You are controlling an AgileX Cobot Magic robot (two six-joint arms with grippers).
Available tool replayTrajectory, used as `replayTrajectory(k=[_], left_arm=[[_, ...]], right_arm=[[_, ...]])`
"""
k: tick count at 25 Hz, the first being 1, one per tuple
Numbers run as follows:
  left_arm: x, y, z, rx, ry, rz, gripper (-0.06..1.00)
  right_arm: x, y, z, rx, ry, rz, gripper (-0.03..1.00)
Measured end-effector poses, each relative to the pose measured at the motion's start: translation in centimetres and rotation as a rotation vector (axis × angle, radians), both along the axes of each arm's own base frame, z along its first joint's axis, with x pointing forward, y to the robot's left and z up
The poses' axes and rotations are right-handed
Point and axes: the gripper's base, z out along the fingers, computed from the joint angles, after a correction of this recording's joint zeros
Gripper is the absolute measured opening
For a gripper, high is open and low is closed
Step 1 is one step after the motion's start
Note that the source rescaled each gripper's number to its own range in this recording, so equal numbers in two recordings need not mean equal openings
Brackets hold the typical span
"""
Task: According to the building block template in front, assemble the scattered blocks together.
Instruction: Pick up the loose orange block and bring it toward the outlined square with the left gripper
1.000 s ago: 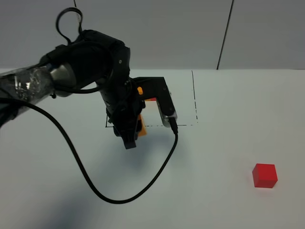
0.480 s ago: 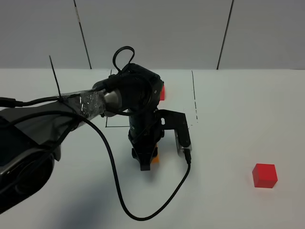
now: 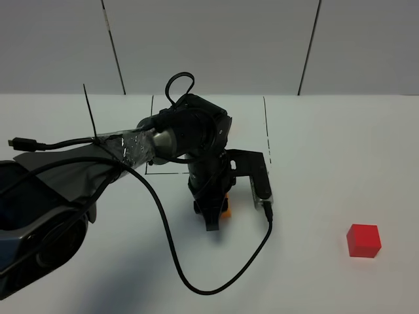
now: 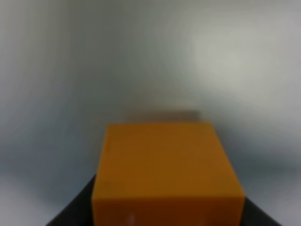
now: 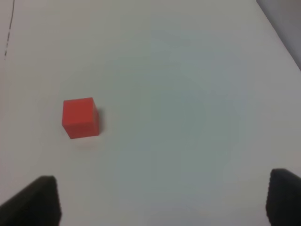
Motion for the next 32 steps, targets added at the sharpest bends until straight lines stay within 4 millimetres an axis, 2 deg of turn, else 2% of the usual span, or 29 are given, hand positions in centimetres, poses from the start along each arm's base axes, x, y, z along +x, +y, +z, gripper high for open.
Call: replayTrajectory(k=[6, 12, 32], left_arm=[[1.1, -0.9, 0.2, 0.022, 0.028, 0.015, 0.0], [0.9, -1.5, -0.9, 0.053, 0.061, -0.009, 0.0], [1.1, -2.0, -0.9, 0.03, 0.022, -0.1, 0.0]], right_arm=[[0.0, 0.0, 0.0, 0.0, 0.0, 0.0, 0.76], [0.0, 0.0, 0.0, 0.0, 0.0, 0.0, 0.76], [0.0, 0.0, 0.0, 0.0, 0.0, 0.0, 0.76]])
